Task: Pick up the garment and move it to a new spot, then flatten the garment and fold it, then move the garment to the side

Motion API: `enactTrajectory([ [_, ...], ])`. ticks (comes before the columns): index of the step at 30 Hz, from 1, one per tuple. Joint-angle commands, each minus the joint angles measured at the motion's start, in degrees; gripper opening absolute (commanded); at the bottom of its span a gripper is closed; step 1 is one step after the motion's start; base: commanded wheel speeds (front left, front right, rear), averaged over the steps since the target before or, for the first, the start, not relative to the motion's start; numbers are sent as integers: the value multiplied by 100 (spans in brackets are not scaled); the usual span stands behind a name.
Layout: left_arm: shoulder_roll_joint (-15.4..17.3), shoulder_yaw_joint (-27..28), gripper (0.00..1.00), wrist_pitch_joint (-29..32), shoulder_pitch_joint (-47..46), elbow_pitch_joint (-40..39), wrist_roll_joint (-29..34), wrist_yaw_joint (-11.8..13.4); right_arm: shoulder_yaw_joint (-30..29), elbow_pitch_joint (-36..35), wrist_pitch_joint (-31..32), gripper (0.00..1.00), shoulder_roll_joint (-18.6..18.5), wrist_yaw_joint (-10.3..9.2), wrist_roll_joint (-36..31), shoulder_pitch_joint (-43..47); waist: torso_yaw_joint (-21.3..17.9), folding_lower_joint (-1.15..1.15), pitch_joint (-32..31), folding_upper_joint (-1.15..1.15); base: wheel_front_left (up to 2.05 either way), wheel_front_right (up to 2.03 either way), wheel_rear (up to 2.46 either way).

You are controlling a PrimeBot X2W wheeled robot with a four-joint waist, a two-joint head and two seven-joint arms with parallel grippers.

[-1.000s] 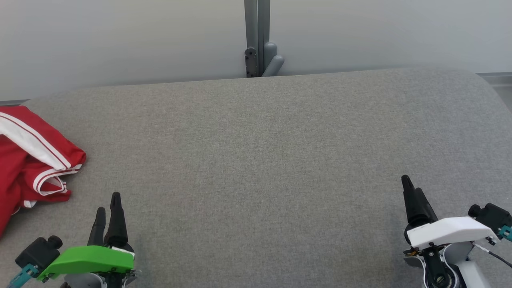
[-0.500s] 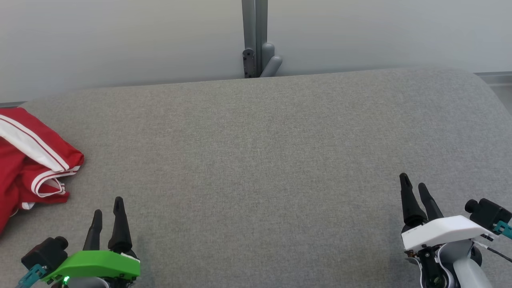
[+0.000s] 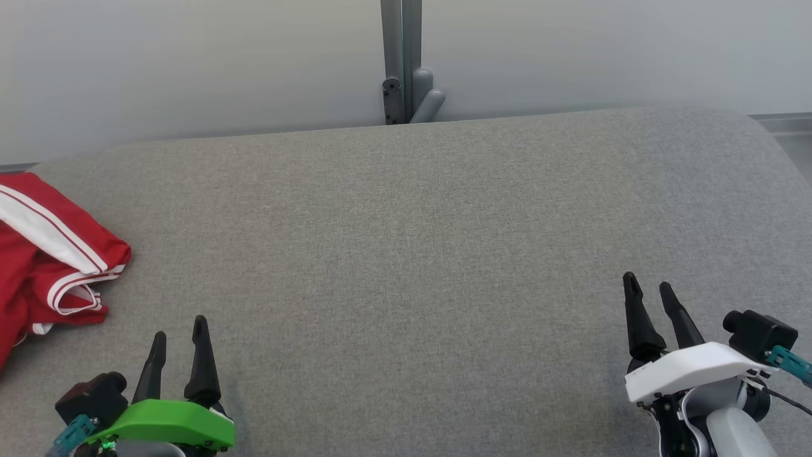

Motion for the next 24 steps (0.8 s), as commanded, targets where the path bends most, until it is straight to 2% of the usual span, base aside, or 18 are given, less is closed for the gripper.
enactTrajectory([
  [1, 36, -3, 100, -46, 29, -10, 158, 6, 27, -41, -60, 100, -41, 2, -164, -76, -2, 0, 1, 26, 0, 0, 0],
  [24, 45, -35, 100, -349, 15, 131, 1466, -3, 126, 125, -376, 100, -20, 3, -1311, -58, 12, 0, 68, 35, 0, 0, 0],
])
